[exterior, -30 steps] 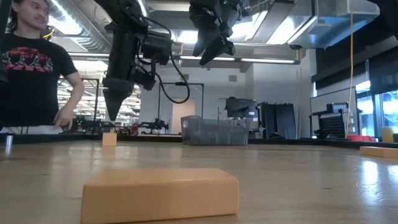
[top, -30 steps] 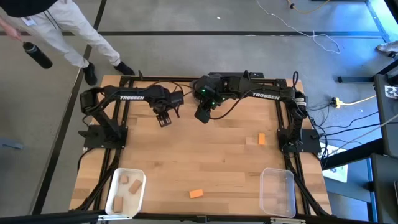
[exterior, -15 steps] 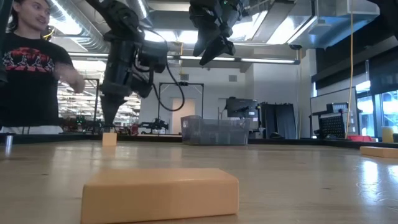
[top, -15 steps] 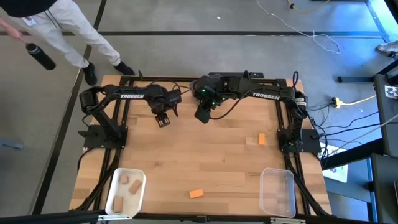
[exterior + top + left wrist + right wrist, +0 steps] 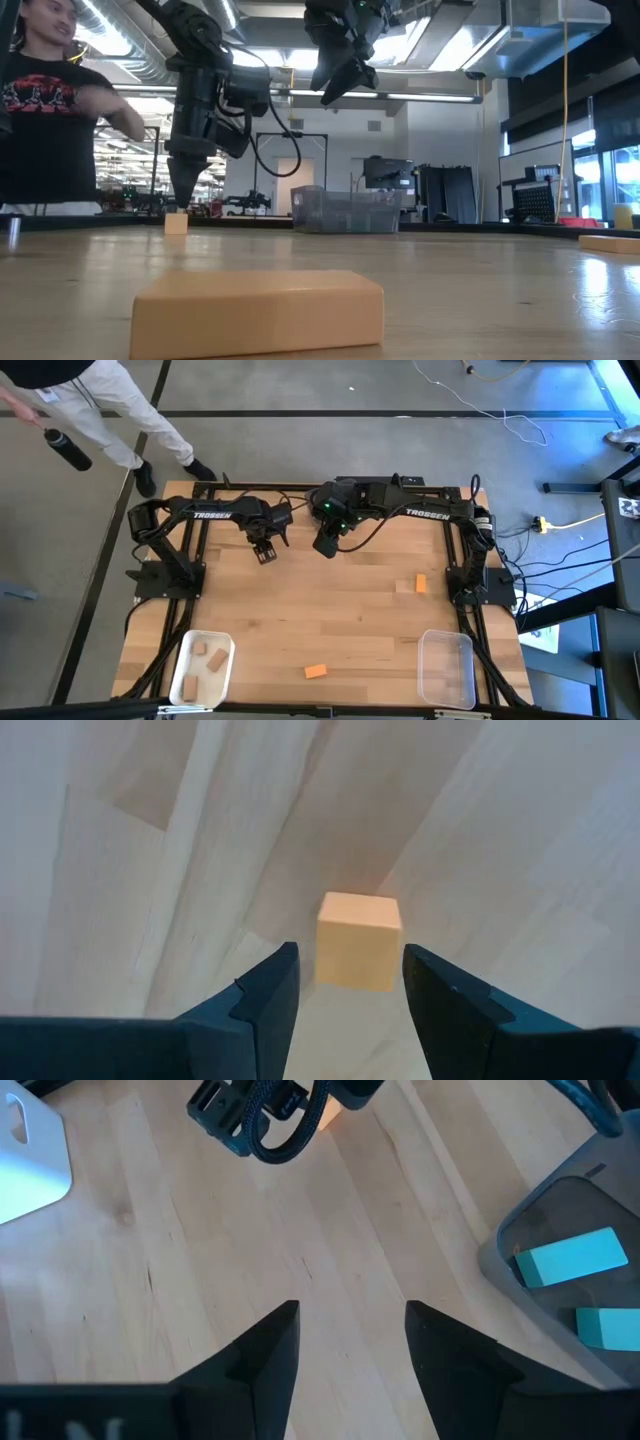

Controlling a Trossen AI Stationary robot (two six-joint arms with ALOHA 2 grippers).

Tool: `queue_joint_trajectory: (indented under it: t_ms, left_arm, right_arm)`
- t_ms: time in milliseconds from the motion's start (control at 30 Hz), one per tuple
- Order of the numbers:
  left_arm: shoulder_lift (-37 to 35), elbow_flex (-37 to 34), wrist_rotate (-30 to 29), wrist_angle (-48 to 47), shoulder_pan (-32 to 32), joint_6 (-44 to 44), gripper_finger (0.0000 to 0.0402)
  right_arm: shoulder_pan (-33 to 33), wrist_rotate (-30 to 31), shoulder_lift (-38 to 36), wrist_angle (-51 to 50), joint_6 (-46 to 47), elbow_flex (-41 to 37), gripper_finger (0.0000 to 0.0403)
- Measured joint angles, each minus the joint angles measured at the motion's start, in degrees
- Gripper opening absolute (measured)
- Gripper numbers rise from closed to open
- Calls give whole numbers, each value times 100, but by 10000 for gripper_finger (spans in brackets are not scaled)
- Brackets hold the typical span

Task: Sort & place blocks by color
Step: Put the top orange block into the transparent bin

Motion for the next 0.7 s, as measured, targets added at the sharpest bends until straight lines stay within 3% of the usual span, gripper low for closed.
queue_joint_trajectory:
  t_ms: [367,700]
  left_arm:
    - [0,-36,172,22,0,-44,170]
    - [0,-372,-83,232,-4,-46,170]
  right_arm:
    - [1,0,0,1,0,0,184]
    - [1,0,0,1,0,0,184]
